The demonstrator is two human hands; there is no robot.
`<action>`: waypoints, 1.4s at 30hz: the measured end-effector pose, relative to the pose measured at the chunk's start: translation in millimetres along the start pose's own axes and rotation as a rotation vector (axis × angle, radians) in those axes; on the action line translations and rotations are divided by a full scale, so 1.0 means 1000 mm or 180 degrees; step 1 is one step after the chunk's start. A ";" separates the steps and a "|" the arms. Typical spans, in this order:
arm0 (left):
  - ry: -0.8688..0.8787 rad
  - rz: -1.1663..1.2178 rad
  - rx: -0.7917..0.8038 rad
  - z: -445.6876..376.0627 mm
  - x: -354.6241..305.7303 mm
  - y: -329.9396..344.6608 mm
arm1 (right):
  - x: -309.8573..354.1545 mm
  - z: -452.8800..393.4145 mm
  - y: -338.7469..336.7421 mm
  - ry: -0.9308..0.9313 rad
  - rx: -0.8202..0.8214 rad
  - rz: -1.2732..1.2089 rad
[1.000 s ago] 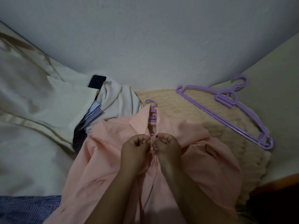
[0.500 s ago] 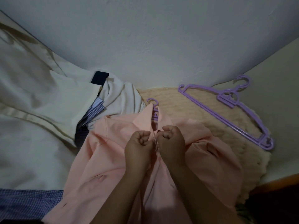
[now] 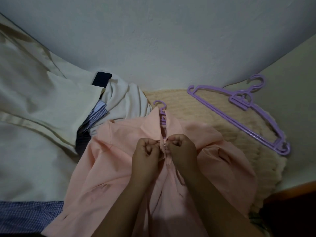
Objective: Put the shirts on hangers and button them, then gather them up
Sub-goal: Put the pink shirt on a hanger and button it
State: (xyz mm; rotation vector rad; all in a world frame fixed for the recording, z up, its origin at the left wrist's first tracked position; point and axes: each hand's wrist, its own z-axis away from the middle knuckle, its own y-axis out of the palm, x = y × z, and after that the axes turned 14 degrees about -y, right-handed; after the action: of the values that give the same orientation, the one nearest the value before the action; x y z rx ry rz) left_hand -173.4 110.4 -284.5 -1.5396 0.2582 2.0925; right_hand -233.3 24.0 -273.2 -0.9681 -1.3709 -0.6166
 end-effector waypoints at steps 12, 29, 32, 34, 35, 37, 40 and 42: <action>-0.0571 0.0782 0.0500 -0.020 0.006 -0.002 | -0.019 0.011 0.000 -0.0286 0.0241 -0.0080; -0.0103 -0.0180 0.0186 0.005 0.007 -0.013 | -0.006 0.021 -0.016 -0.0751 -0.0028 0.0371; 0.0212 -0.1143 0.0251 0.022 0.016 -0.015 | -0.017 0.042 -0.020 -0.0715 0.0245 0.0506; 0.0344 -0.1558 0.0115 0.026 0.026 -0.014 | -0.028 0.051 -0.021 -0.0584 0.0410 0.0710; 0.0340 -0.1619 0.0024 0.027 0.031 -0.013 | -0.032 0.054 -0.022 -0.0548 0.0461 0.0814; 0.0258 -0.1522 -0.0133 0.030 0.035 -0.010 | -0.034 0.056 -0.023 -0.0527 0.0480 0.0923; 0.0190 -0.1240 -0.0287 0.035 0.034 -0.008 | -0.033 0.054 -0.019 -0.0494 0.0516 0.1106; 0.0059 -0.0966 -0.0372 0.037 0.030 -0.008 | -0.032 0.052 -0.015 -0.0415 0.0619 0.1207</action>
State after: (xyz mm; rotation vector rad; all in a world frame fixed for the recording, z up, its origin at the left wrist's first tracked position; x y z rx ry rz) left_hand -206.8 142.6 -299.1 -1.5561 -0.0894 1.8823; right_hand -277.0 55.2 -304.6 -1.0871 -1.2879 -0.1345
